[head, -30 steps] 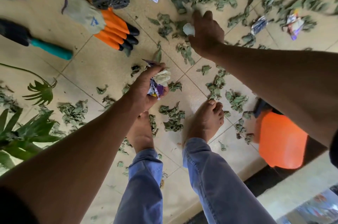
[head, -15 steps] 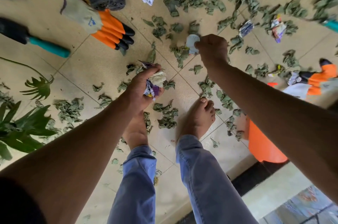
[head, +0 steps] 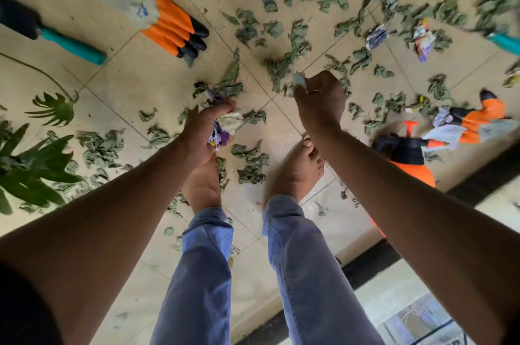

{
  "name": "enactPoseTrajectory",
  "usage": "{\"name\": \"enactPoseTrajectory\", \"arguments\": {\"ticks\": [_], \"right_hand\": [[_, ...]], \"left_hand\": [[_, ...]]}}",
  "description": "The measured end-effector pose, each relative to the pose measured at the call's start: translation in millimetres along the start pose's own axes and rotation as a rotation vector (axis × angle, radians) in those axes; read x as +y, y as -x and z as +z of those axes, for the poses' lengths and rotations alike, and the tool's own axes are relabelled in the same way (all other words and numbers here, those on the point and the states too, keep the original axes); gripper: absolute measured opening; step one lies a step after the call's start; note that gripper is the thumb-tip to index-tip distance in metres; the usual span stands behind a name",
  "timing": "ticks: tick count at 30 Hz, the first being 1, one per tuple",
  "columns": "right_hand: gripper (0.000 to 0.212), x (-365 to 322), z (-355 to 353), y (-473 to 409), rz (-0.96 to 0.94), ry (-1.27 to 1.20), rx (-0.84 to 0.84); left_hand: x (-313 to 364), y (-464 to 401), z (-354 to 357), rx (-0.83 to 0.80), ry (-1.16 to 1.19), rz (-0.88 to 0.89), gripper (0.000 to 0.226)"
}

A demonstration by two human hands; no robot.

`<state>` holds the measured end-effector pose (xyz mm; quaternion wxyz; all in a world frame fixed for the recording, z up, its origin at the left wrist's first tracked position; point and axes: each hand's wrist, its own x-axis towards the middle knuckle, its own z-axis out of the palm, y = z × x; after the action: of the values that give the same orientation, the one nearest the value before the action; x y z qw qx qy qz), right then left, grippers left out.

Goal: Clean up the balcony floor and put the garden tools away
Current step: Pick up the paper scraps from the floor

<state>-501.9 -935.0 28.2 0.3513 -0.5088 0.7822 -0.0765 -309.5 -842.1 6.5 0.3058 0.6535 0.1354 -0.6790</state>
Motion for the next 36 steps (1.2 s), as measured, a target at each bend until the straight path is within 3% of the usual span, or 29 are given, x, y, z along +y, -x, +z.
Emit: {"name": "enactPoseTrajectory", "arguments": {"ticks": [8, 14, 18, 20, 25, 28, 30, 34, 36], "right_hand": [[0.018, -9, 5, -1, -0.044, 0.012, -0.057], [0.019, -37, 3, 18, -0.001, -0.357, -0.549], [0.014, -47, 15, 37, -0.031, -0.348, -0.7], [0.012, -49, 25, 44, -0.059, -0.285, -0.673], [0.032, -50, 38, 40, 0.002, -0.212, -0.564], [0.051, -50, 39, 30, -0.069, -0.003, -0.497], [0.049, -53, 39, 22, -0.116, 0.089, -0.5], [0.019, -66, 48, -4, -0.319, 0.098, -0.424], [0.029, -72, 62, -27, -0.462, 0.104, -0.317]], "left_hand": [[-3, 4, 5, -0.058, 0.052, 0.035, 0.016], [3, 10, 7, -0.088, 0.114, 0.054, 0.012], [12, 26, 16, -0.34, 0.146, 0.07, 0.036], [13, 29, 18, -0.363, 0.187, 0.032, 0.041], [16, 21, 7, -0.312, 0.218, 0.008, 0.043], [26, 18, 3, -0.271, 0.271, 0.029, 0.026], [30, 11, -1, -0.194, 0.221, 0.037, 0.013], [40, -7, -4, -0.101, 0.174, 0.046, 0.011], [48, -15, -4, -0.061, 0.199, 0.041, 0.014]]}}
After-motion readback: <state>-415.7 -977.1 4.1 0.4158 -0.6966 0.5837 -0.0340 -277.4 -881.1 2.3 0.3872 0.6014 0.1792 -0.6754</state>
